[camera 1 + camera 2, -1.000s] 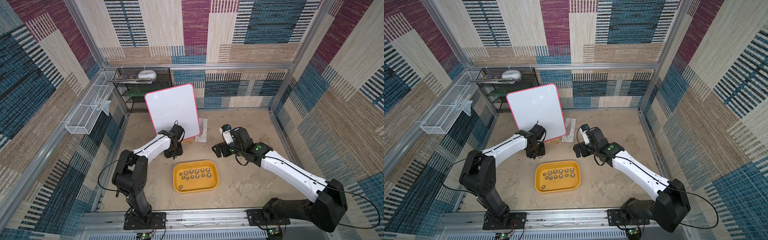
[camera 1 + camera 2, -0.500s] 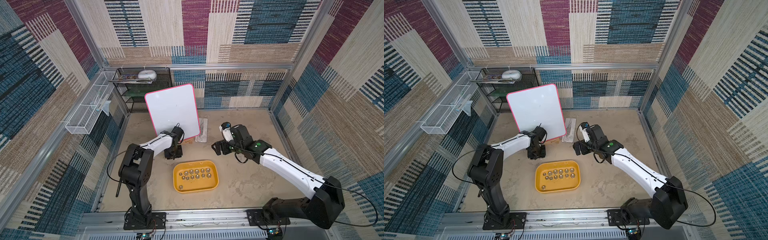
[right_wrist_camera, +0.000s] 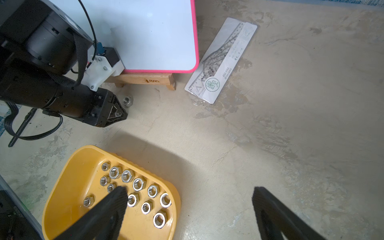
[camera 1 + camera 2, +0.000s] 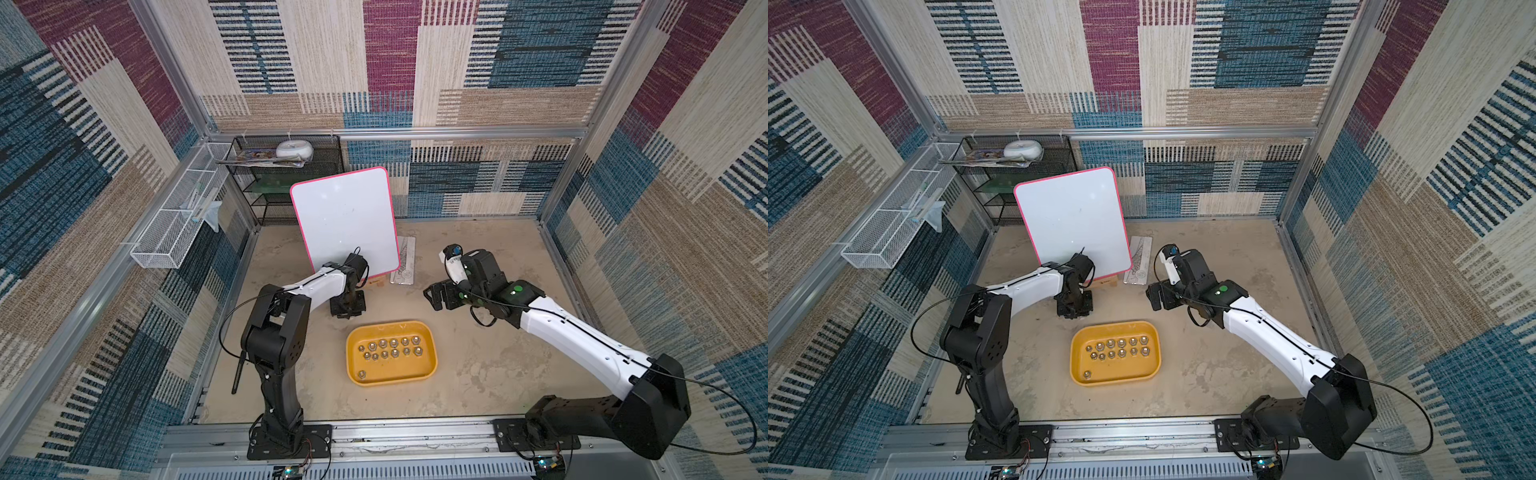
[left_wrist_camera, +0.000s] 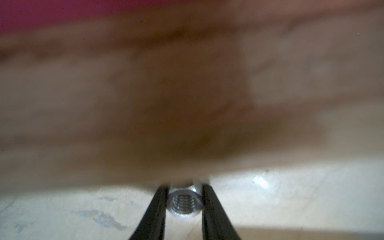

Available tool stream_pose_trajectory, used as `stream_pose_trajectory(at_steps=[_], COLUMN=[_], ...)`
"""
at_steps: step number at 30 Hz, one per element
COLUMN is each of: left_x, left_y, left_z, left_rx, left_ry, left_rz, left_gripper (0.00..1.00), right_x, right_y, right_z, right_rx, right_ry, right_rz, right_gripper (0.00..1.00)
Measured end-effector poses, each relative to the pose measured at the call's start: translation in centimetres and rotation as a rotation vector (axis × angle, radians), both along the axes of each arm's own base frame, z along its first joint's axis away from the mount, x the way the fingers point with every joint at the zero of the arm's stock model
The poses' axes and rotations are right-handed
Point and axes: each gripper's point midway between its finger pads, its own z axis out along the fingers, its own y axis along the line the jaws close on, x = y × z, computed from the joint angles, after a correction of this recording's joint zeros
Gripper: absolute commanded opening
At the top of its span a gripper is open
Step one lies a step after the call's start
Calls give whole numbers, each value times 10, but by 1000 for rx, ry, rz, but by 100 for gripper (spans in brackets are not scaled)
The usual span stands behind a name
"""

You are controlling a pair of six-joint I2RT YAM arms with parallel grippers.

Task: Put the nuts on the desktop into the storage box
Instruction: Pick up the nut from the center of the board.

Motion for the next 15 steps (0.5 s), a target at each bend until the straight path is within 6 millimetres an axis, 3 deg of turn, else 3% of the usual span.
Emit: stream_pose_trajectory(at_steps=[4,11,15], left_x=[1,2,-9], left_y=[0,3,4], left_z=[10,46,69], left_rx=[-10,-26,-43], left_ry=[-30,-119,-159], left_rz=[1,8,11], left_gripper=[25,26,26], right_x=[-1,-2,-4], right_y=[-1,0,0], right_z=[-1,-2,-1], right_rx=[1,8,14], right_ry=[4,9,8], right_rz=[-3,0,1], right_gripper=[99,99,99])
